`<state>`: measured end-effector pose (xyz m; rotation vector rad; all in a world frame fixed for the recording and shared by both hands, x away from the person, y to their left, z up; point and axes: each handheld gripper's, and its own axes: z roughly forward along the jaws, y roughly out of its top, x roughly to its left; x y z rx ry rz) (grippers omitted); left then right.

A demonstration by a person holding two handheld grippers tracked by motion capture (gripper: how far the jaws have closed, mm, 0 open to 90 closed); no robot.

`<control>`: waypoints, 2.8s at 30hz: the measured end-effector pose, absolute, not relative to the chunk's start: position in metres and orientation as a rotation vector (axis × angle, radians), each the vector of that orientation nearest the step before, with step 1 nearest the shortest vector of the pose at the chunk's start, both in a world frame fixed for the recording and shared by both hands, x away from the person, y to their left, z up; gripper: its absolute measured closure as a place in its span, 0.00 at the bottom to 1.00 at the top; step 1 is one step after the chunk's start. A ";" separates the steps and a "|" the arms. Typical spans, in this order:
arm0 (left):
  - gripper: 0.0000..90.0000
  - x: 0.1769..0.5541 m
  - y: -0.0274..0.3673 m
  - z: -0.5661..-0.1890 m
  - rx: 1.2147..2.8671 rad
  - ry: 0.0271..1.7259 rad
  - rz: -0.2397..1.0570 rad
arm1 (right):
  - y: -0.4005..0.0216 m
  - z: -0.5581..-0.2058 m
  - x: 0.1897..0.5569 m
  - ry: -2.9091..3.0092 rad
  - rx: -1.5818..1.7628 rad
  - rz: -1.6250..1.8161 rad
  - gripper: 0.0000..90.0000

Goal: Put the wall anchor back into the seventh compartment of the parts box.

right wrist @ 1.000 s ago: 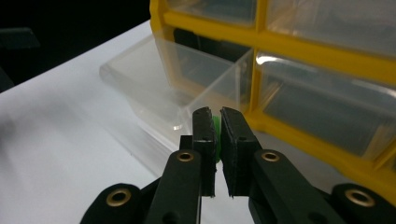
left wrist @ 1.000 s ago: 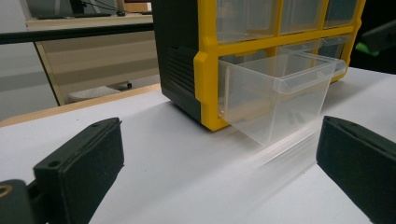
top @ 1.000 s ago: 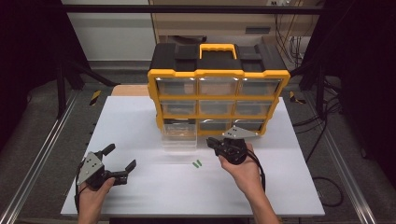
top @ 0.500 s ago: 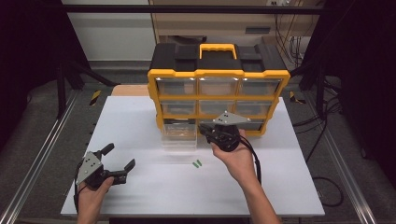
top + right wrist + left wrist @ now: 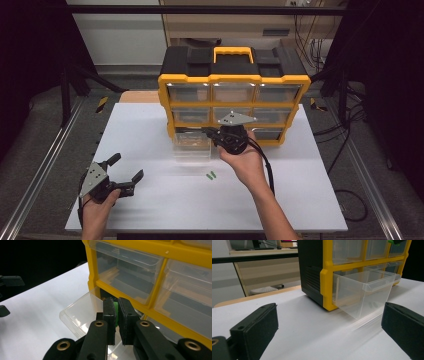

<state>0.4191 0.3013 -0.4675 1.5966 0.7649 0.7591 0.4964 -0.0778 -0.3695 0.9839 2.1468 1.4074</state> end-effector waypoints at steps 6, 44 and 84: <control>0.01 0.420 0.300 -0.468 1.601 0.763 0.757 | -0.069 -0.371 0.503 2.171 0.981 1.376 0.94; 0.01 0.419 0.303 -0.467 1.595 0.765 0.764 | -0.082 -0.372 0.474 2.163 1.006 1.275 0.15; 0.01 0.419 0.303 -0.467 1.592 0.753 0.769 | -0.094 -0.431 0.456 2.244 1.137 1.201 0.11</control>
